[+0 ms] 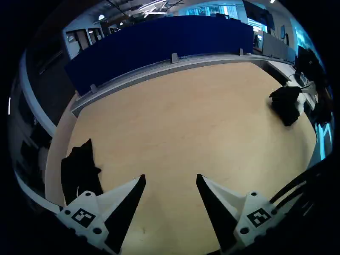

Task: Fold towel

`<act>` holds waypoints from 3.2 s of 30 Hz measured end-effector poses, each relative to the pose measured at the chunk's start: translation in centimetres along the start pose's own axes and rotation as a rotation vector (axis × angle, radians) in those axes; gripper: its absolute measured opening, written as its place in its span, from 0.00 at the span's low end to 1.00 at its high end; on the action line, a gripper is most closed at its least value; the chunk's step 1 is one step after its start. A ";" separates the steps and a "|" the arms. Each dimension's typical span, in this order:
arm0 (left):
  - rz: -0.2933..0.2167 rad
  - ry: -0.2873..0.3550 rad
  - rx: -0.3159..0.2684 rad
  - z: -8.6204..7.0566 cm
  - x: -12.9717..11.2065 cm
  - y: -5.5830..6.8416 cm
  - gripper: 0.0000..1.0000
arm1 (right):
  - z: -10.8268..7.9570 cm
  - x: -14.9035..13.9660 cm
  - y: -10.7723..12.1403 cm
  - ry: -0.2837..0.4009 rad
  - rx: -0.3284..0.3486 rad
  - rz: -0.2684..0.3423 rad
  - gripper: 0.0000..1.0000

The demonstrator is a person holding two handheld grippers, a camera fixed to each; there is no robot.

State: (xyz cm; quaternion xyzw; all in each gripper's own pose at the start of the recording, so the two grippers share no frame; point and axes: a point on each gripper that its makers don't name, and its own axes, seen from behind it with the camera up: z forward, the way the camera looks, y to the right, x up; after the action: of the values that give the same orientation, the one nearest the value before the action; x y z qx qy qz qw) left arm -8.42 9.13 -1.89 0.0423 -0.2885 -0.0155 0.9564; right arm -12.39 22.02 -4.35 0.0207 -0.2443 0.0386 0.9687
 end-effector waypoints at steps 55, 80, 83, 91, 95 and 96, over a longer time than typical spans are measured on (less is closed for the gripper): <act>0.025 -0.004 0.038 -1.8 -1.1 -0.5 0.88 | 4.9 -13.0 4.1 -0.164 -0.203 0.210 0.15; 0.003 0.033 0.039 -1.4 -1.0 -1.8 0.88 | 1.9 -11.2 2.4 -0.049 -0.259 0.209 1.00; -0.006 0.041 0.038 -1.2 -0.9 -2.0 0.88 | 1.8 -10.3 2.1 -0.021 -0.258 0.211 1.00; -0.049 0.085 0.033 -0.5 -0.3 -2.7 0.88 | 1.2 -6.3 0.6 0.126 -0.248 0.230 1.00; -0.077 0.121 0.033 -0.2 0.3 -3.2 0.88 | 0.2 -2.8 -0.9 0.253 -0.231 0.245 1.00; -0.083 0.131 0.033 0.0 0.5 -3.3 0.88 | 0.0 -2.0 -1.3 0.283 -0.227 0.247 1.00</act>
State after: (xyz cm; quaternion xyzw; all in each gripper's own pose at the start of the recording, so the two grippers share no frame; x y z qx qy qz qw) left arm -7.98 5.83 -1.94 0.0710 -0.2236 -0.0477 0.9709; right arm -13.97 20.58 -5.35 -0.1245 -0.1093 0.1318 0.9773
